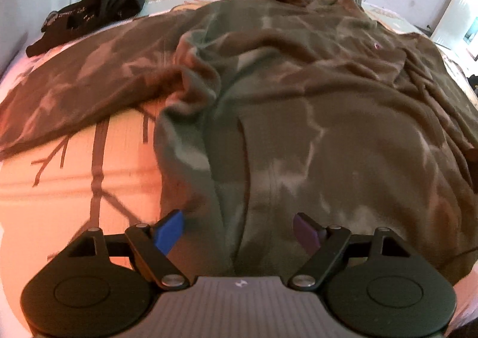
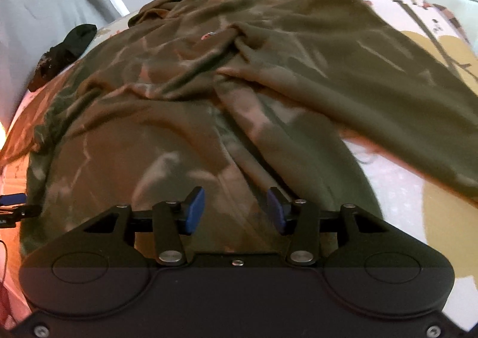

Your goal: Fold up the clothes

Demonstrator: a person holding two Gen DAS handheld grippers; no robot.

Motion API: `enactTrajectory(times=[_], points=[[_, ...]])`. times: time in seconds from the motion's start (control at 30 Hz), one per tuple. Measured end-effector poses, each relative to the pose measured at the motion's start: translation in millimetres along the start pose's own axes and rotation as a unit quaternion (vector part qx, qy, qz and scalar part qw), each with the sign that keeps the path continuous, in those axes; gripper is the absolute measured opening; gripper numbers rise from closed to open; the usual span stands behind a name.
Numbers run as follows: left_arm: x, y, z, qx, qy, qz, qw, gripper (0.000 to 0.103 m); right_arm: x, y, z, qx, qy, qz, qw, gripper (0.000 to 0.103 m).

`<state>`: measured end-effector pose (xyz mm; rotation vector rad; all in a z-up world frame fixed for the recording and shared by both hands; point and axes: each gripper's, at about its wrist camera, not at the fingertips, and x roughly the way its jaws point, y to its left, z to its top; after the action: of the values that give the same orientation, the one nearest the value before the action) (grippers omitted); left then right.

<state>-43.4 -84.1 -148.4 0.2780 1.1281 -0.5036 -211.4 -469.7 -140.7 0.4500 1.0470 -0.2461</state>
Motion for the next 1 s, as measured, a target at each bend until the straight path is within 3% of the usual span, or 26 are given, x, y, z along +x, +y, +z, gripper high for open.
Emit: enactTrajectory(times=[0.7, 1.0], points=[[-20, 15, -74, -0.008, 0.051, 0.048, 0.9975, 0.083, -56, -64, -80, -0.002, 0.003, -0.094, 0.996, 0.057], [-39, 10, -83, -0.013, 0.029, 0.075, 0.9967, 0.084, -46, -87, -109, 0.027, 0.032, -0.095, 0.995, 0.067]])
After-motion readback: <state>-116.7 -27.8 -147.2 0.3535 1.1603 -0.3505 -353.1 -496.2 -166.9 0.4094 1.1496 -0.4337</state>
